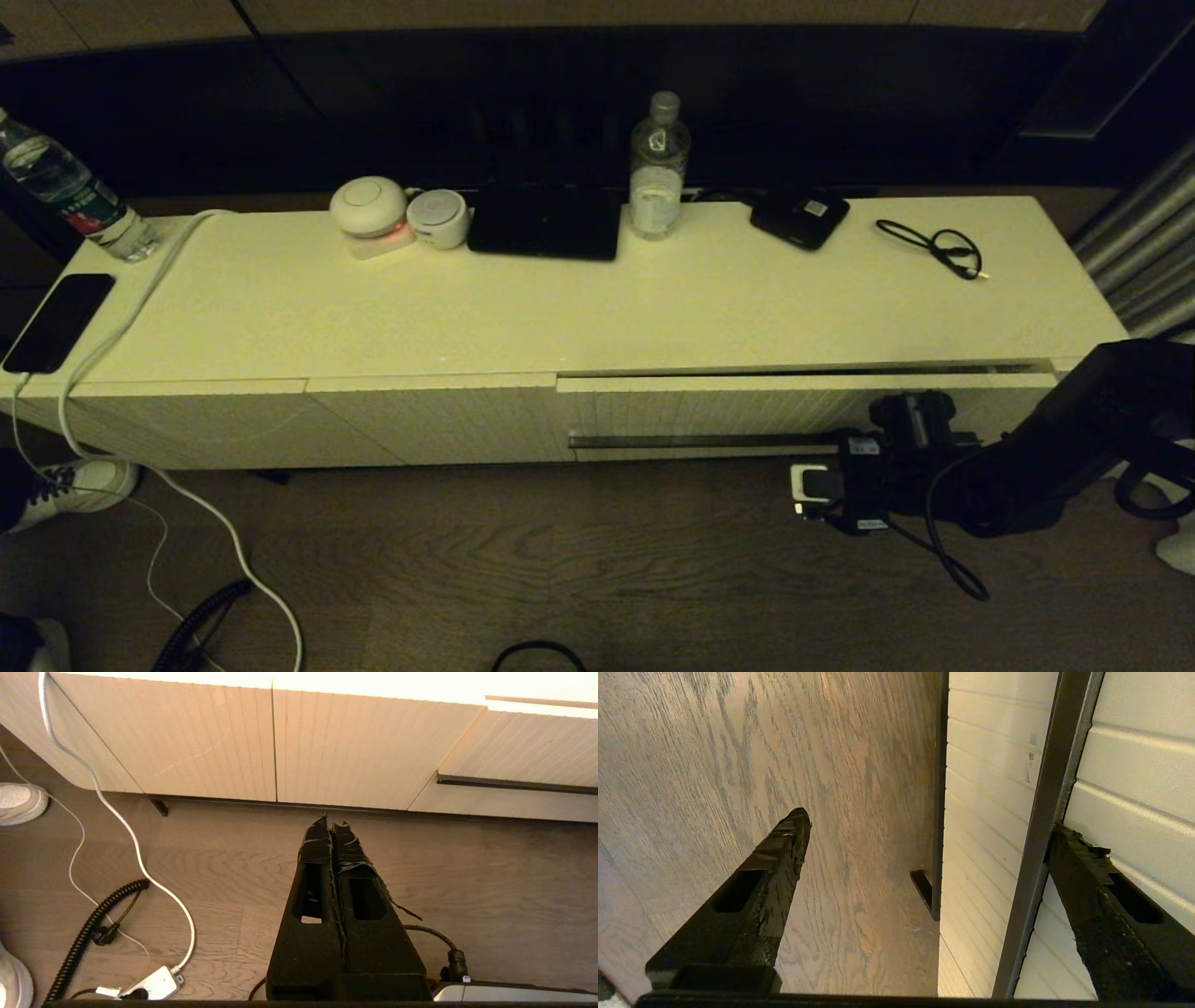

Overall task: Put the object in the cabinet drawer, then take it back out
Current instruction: Open the drawer

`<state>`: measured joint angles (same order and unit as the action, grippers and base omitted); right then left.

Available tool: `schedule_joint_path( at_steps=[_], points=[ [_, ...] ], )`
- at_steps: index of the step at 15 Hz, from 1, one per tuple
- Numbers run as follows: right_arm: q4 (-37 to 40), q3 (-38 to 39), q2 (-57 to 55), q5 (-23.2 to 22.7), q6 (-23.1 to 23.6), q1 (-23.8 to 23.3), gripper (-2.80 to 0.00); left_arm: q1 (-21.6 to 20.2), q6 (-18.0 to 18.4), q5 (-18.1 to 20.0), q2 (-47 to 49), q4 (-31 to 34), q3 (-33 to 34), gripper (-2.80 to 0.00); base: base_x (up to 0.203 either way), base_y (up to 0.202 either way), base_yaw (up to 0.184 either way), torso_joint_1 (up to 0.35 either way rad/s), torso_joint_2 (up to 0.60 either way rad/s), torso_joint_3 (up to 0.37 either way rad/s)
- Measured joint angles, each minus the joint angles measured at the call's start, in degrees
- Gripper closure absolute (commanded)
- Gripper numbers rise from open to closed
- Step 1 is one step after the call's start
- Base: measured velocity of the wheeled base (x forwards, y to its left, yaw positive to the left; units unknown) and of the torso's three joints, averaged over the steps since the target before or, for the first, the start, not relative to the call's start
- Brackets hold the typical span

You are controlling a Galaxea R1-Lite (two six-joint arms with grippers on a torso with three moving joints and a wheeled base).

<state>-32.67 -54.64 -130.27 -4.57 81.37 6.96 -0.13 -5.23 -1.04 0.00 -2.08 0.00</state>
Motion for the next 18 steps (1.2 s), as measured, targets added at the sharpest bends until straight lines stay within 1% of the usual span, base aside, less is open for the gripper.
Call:
schedule_joint_path(
  at_steps=[5,9,18],
  points=[
    [0.28,5.25,2.45,-0.17,-0.54,0.17,-2.8,-0.02,0.0,0.0,0.0,0.0,0.0,0.0,0.0,0.0,0.0,0.0,0.0,0.0],
    [-3.25,10.71,4.35,-0.16,-1.17,1.13,-2.8,-0.02,0.02,0.0,0.0,0.0,0.0,0.0,0.0,0.0,0.0,0.0,0.0,0.0],
    [-6.61,22.5,10.42,-0.13,-1.28,1.63,-2.8,0.0,0.02,0.0,0.0,0.0,0.0,0.0,0.0,0.0,0.0,0.0,0.0,0.0]
  ],
)
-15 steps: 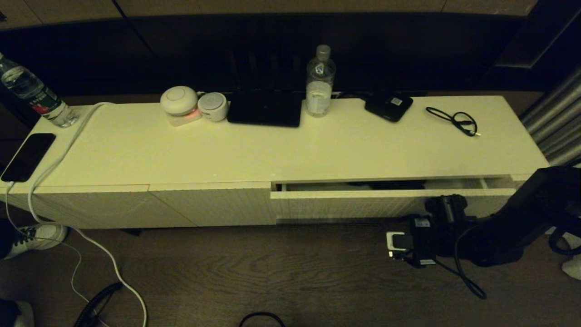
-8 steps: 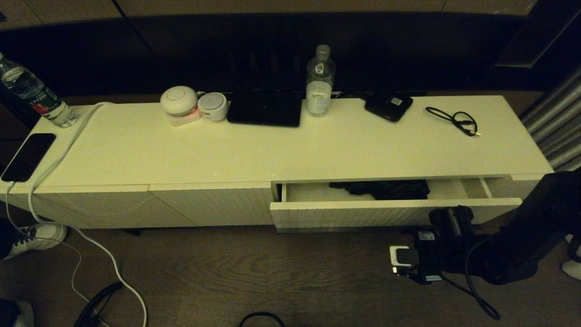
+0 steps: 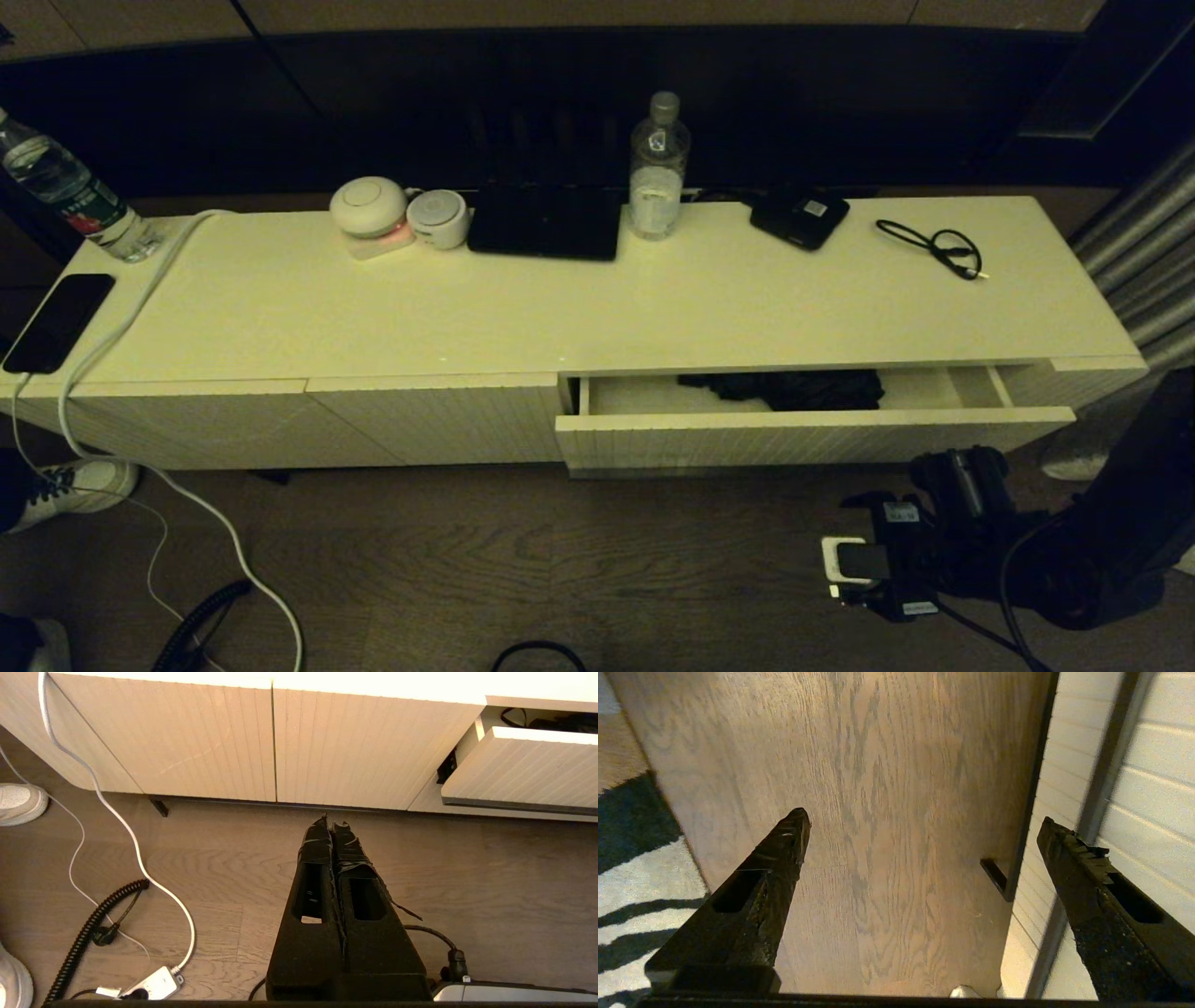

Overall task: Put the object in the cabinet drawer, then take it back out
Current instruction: Open the drawer

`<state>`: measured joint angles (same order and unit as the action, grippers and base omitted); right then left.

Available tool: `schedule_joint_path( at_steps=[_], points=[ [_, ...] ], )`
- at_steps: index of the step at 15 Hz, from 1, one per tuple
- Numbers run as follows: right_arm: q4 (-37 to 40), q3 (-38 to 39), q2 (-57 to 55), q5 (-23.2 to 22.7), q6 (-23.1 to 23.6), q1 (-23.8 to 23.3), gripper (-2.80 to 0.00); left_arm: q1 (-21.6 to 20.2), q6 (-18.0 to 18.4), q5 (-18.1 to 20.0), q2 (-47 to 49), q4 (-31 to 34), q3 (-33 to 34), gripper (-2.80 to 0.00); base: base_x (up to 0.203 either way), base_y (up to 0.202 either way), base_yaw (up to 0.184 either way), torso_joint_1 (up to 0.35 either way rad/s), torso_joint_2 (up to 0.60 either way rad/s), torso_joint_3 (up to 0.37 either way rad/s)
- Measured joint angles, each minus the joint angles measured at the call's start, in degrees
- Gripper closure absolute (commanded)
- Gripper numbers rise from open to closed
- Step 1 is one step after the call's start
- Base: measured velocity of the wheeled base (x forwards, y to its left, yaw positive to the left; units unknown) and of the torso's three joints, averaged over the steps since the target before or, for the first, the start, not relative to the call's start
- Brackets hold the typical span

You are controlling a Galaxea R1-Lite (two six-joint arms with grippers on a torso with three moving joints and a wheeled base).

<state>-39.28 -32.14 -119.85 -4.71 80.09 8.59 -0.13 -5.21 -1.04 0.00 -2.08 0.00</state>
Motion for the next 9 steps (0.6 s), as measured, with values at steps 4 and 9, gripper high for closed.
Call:
schedule_joint_path(
  at_steps=[4,9],
  points=[
    [3.35,3.97,8.92,0.05,-2.16,0.06,-2.8,-0.02,-0.02,0.01,0.0,0.0,0.0,0.0,0.0,0.0,0.0,0.0,0.0,0.0],
    [14.21,6.18,23.78,0.01,-4.31,0.22,0.0,-0.02,-0.02,0.01,0.0,0.0,0.0,0.0,0.0,0.0,0.0,0.0,0.0,0.0]
  ],
)
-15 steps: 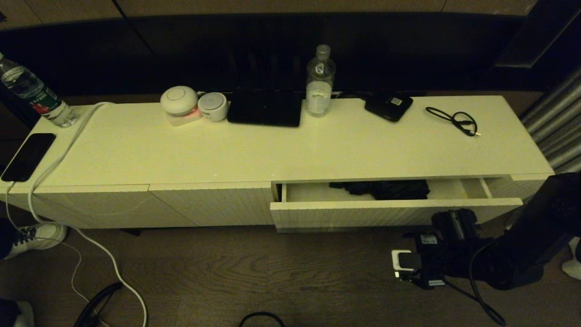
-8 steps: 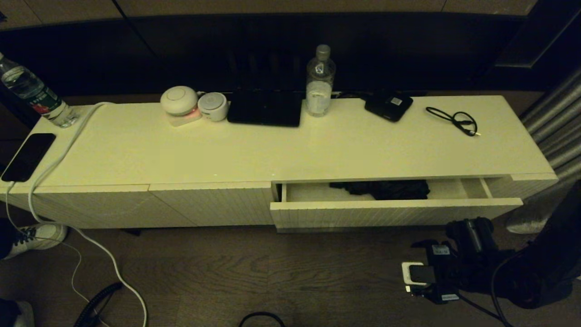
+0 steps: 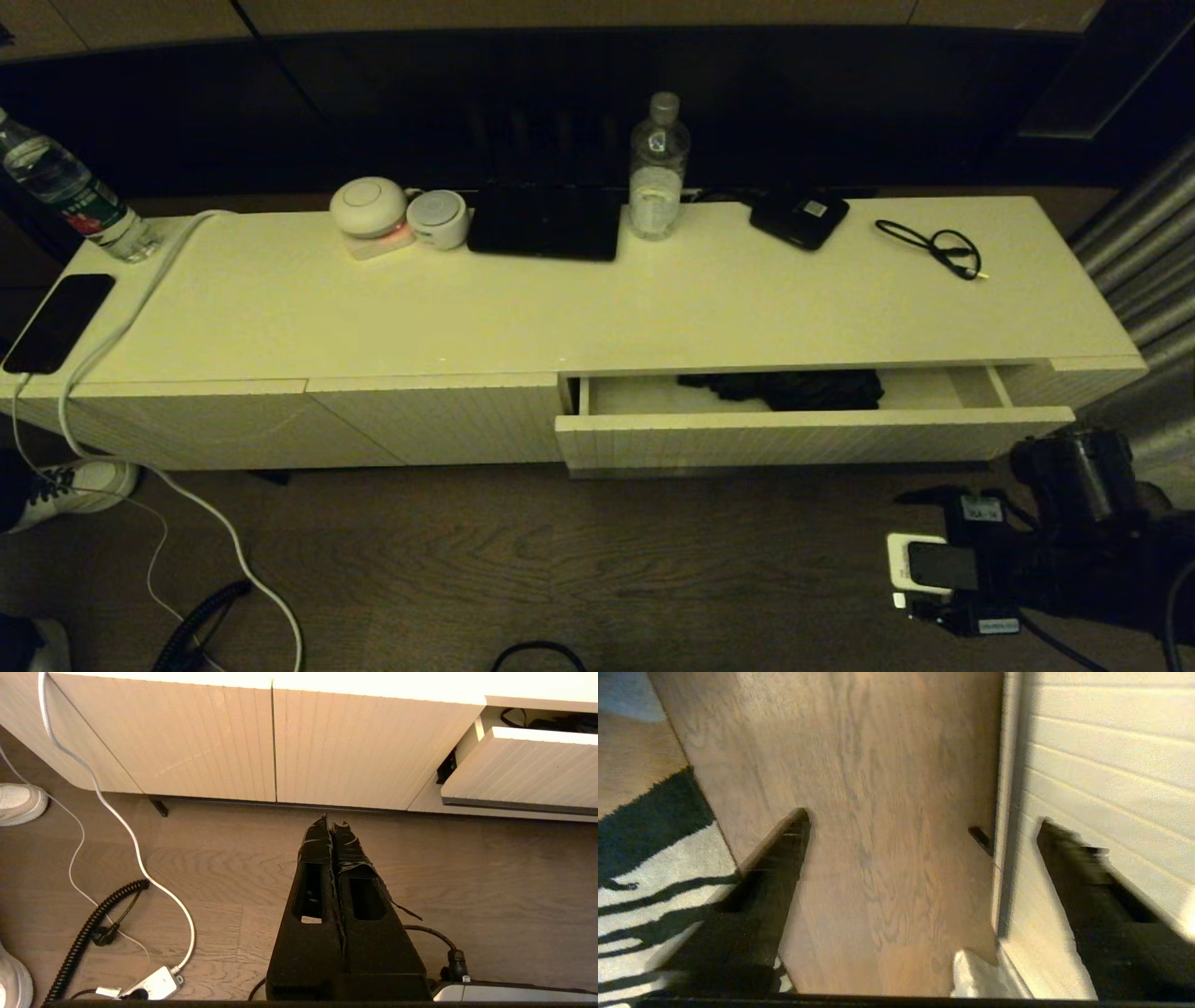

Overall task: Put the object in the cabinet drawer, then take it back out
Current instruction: Open the drawer

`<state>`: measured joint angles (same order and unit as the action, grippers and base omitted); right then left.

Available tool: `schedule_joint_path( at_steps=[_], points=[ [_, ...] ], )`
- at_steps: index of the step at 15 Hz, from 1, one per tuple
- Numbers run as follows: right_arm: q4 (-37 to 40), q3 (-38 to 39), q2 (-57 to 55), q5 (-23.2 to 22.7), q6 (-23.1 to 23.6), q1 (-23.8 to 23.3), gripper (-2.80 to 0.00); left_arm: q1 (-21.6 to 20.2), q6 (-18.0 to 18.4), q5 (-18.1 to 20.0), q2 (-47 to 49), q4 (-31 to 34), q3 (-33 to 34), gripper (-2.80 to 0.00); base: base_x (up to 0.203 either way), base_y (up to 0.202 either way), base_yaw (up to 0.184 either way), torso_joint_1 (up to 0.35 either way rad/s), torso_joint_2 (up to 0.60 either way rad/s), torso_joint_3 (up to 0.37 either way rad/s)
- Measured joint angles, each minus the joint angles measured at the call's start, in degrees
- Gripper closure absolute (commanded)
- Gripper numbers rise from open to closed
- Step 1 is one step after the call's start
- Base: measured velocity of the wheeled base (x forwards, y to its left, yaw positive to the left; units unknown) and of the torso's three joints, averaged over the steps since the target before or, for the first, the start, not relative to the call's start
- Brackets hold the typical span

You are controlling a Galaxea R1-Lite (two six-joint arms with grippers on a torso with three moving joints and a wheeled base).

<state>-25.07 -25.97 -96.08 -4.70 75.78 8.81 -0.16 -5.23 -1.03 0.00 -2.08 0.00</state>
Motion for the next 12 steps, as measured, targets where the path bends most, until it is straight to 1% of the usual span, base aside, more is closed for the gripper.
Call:
schedule_joint_path(
  at_steps=[2,7,10,12],
  points=[
    [3.68,-1.32,4.3,0.29,-0.86,0.0,0.0,-0.02,0.02,0.01,0.0,0.0,0.0,0.0,0.0,0.0,0.0,0.0,0.0,0.0],
    [15.61,-11.17,9.23,1.62,-1.25,0.0,0.0,0.0,0.0,-0.01,0.0,0.0,0.0,0.0,0.0,0.0,0.0,0.0,0.0,0.0],
    [20.51,-15.28,10.27,2.59,-1.28,0.0,0.0,0.0,0.0,-0.01,0.0,0.0,0.0,0.0,0.0,0.0,0.0,0.0,0.0,0.0],
    [21.24,-16.15,10.57,3.03,-1.26,0.13,0.0,0.0,0.02,-0.01,0.0,0.0,0.0,0.0,0.0,0.0,0.0,0.0,0.0,0.0]
  ],
)
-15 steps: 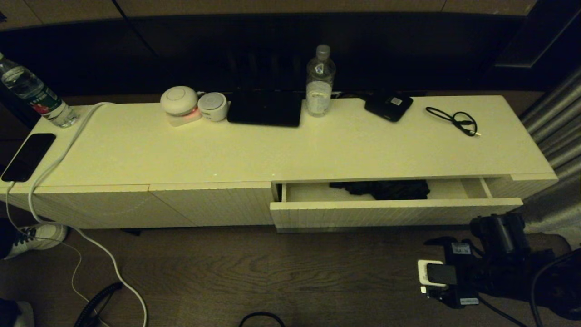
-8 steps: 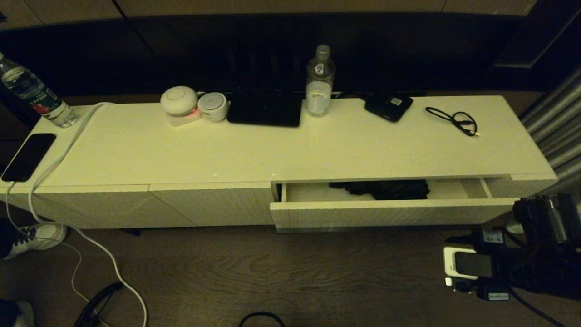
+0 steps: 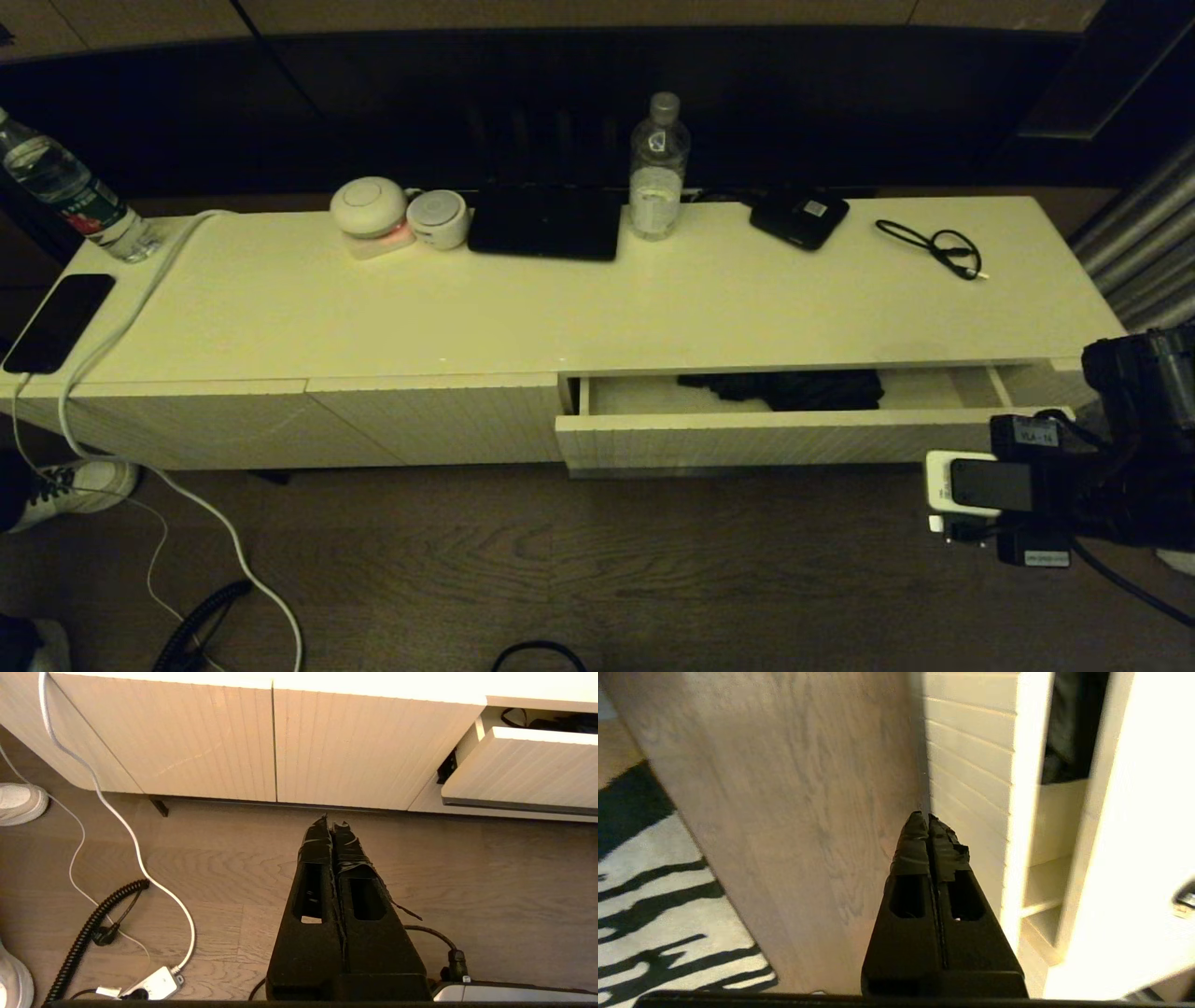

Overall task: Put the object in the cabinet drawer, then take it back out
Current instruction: Open the drawer

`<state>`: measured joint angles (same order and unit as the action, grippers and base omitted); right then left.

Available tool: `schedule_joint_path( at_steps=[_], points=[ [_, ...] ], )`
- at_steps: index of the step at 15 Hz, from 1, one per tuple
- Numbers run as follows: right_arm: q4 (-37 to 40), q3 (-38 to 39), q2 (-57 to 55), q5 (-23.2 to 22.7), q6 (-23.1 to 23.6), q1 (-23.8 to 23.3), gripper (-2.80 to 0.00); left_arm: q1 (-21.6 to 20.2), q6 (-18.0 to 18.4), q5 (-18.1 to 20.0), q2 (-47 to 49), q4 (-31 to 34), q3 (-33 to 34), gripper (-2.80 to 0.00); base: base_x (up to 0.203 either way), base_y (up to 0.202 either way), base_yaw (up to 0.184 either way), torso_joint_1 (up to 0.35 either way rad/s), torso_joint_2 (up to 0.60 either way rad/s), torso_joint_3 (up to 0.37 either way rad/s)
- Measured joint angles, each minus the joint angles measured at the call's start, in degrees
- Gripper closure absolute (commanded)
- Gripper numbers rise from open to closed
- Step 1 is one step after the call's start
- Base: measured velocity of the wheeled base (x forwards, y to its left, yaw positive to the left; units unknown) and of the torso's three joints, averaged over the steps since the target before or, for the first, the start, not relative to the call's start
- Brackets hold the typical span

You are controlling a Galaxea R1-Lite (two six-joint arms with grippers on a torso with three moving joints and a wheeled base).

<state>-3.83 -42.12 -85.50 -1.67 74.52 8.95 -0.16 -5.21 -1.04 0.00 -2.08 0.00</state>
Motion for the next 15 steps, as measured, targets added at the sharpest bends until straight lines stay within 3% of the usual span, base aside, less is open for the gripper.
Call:
schedule_joint_path(
  at_steps=[4,9,15],
  points=[
    [-1.29,-1.79,-2.03,0.51,0.0,-0.01,0.0,0.0,-0.01,-0.01,0.0,0.0,0.0,0.0,0.0,0.0,0.0,0.0,0.0,0.0],
    [-9.37,-4.11,-8.33,0.65,-0.21,-1.45,0.0,0.02,-0.02,0.02,0.0,0.0,0.0,0.0,0.0,0.0,0.0,0.0,0.0,0.0],
    [-11.45,-8.49,-12.83,2.88,-2.16,-1.95,0.0,0.0,-0.01,-0.01,0.0,0.0,0.0,0.0,0.0,0.0,0.0,0.0,0.0,0.0]
  ],
)
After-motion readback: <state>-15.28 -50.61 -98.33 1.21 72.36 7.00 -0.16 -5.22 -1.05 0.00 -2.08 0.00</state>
